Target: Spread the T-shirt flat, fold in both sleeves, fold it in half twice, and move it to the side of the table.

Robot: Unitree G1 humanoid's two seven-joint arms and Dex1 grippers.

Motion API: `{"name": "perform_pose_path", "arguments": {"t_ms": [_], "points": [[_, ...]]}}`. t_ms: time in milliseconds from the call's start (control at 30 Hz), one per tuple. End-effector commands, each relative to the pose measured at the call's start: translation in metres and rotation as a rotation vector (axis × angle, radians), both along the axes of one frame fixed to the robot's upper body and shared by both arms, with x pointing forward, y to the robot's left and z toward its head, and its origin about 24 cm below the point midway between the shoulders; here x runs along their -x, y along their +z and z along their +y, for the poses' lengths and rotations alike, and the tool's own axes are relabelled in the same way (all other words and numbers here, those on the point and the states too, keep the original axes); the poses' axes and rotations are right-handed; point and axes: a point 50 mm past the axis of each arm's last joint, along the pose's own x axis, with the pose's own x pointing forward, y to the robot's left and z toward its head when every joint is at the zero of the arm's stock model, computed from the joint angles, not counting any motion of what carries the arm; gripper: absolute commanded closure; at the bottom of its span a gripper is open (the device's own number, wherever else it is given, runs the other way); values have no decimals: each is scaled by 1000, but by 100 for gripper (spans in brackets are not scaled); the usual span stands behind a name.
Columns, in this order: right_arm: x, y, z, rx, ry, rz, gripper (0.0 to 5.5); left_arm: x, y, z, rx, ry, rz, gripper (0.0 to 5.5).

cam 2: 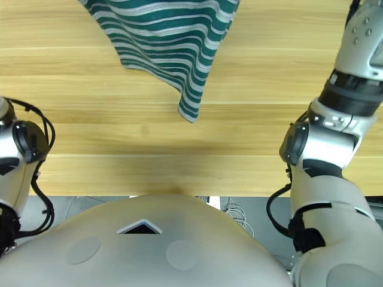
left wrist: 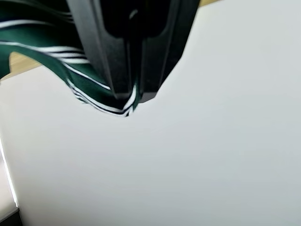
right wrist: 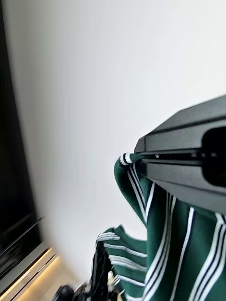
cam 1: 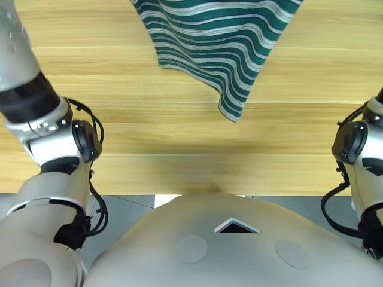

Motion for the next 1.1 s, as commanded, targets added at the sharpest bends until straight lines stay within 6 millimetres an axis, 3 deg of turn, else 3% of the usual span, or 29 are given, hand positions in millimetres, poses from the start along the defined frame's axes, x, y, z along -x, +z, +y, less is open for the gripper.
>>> {"name": "perform_pose_path", "arguments": {"t_ms": [33,100,133,233,300,333,400,733,867,967,1000,1100], "points": [[-86,-11,27,-41,-189,320,550,-80,10,-5,-39,123,177,546],[-109,-9,47,-67,-297,440,550,-101,15,-11,-87,255,251,546],[-112,3,54,-77,-352,434,550,-103,26,-10,-108,351,250,546],[-109,41,62,-126,-422,369,550,-95,71,-10,-72,480,155,546],[-106,53,64,-133,-429,346,550,-87,96,-12,-71,504,91,546],[-107,52,63,-129,-434,351,550,-84,104,-12,-69,505,73,546],[-112,30,62,-81,-442,402,550,-85,102,-14,-100,505,73,546],[-118,-51,61,-7,-334,610,550,-107,32,-30,-267,364,219,546],[-112,-104,61,65,-263,718,550,-115,-29,-36,-337,267,346,546],[-100,-150,59,122,-192,795,550,-112,-95,-32,-399,168,470,546],[-97,-158,57,129,-161,799,550,-109,-108,-29,-410,121,487,546],[-84,-163,55,210,31,718,550,-95,-116,-17,-397,-157,443,546]]}}
